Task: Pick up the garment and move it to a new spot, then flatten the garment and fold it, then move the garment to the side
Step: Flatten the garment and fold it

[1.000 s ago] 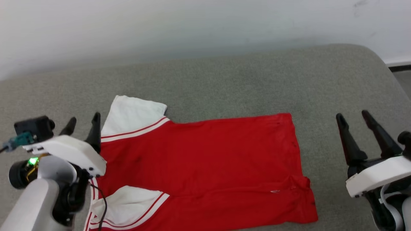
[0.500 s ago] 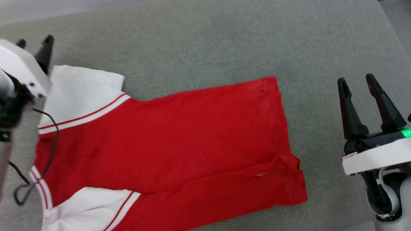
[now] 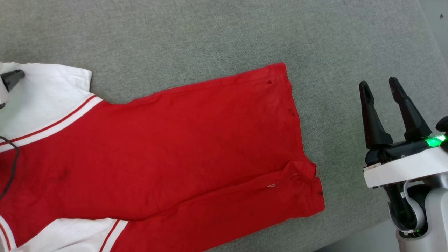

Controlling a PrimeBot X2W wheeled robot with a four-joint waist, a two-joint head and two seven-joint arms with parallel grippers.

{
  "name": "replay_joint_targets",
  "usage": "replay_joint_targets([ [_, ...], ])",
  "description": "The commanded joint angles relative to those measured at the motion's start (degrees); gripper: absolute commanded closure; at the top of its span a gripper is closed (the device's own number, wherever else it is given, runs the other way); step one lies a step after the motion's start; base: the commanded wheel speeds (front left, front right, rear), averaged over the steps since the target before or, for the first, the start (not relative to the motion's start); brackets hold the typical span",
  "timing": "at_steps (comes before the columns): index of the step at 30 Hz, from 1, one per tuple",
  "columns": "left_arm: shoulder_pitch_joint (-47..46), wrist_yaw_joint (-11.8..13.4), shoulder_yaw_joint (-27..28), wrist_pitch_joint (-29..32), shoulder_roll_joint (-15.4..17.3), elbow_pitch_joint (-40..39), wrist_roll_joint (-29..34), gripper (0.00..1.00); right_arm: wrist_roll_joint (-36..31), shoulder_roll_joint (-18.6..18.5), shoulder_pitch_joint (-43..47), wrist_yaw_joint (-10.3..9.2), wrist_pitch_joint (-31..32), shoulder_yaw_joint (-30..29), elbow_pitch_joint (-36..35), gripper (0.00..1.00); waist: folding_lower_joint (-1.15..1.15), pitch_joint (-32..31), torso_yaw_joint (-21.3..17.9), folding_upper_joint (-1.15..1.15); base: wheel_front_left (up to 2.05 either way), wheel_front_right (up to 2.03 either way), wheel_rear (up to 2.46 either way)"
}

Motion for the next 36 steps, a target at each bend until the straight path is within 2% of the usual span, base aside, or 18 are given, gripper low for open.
replay_joint_targets([
  [1,2.79,0.70,-0.83,2.15,-0.84,1.29,-1.02,0.00,0.68,0.26,-0.81,-0.02,-0.30,0.20,0.36,0.00,-0.01,0.80,-0.47,0.00,0.00,0.00,0.00],
  [2,3.75,0.93,-1.15,3.39,-1.14,1.49,-1.55,0.03,0.80,0.21,-0.78,-0.02,-0.28,0.23,0.51,0.00,-0.01,0.96,-0.49,0.00,0.00,0.00,0.00],
  [3,4.70,1.35,-1.40,4.25,-1.76,1.72,-2.13,0.41,1.06,0.24,-0.79,-0.02,-0.18,0.35,0.70,0.00,-0.01,1.10,-0.50,0.00,0.00,0.00,0.00],
  [4,5.50,1.60,-1.64,4.72,-2.41,1.91,-2.55,0.64,1.08,0.23,-0.85,-0.02,-0.05,0.40,0.91,0.00,-0.01,1.18,-0.49,0.00,0.00,0.00,0.00],
  [5,6.02,1.78,-1.89,4.97,-3.02,1.89,-2.87,1.00,1.41,0.22,-0.98,-0.02,-0.03,0.48,1.02,0.00,-0.01,1.25,-0.45,0.00,0.00,0.00,0.00],
  [10,7.07,2.81,-1.55,3.65,-4.74,1.81,-3.78,1.00,2.56,-0.80,-1.59,-0.02,0.69,0.88,1.71,0.00,-0.01,0.68,-0.32,0.00,0.00,0.00,0.00],
  [16,5.71,2.19,-0.56,-0.01,-4.86,1.37,-3.06,1.00,5.96,-2.29,-2.46,-0.02,4.22,0.70,4.01,0.00,-0.01,-1.66,0.99,0.00,0.00,0.00,0.00],
  [23,2.41,0.04,0.14,-6.14,-7.05,-0.61,-2.30,1.00,10.64,-5.24,-6.34,-0.02,13.27,0.57,13.29,0.00,-0.01,-4.92,5.26,0.00,0.00,0.00,0.00],
  [24,2.41,0.04,0.14,-6.14,-7.05,-0.61,-2.30,1.00,10.64,-5.24,-6.34,-0.02,13.27,0.57,13.29,0.00,-0.01,-4.92,5.26,0.00,0.00,0.00,0.00],
  [31,0.21,-2.34,-1.70,-9.53,-10.63,-3.48,-1.51,1.00,14.18,-7.99,-13.07,-0.02,24.04,2.07,22.45,0.00,-0.01,-5.77,10.65,0.00,0.00,0.00,0.00],
  [36,-1.17,-2.99,-3.53,-10.46,-12.55,-5.55,-0.39,1.00,14.81,-9.72,-18.45,-0.02,30.73,3.79,27.26,0.00,-0.01,-5.09,13.95,0.00,0.00,0.00,0.00],
])
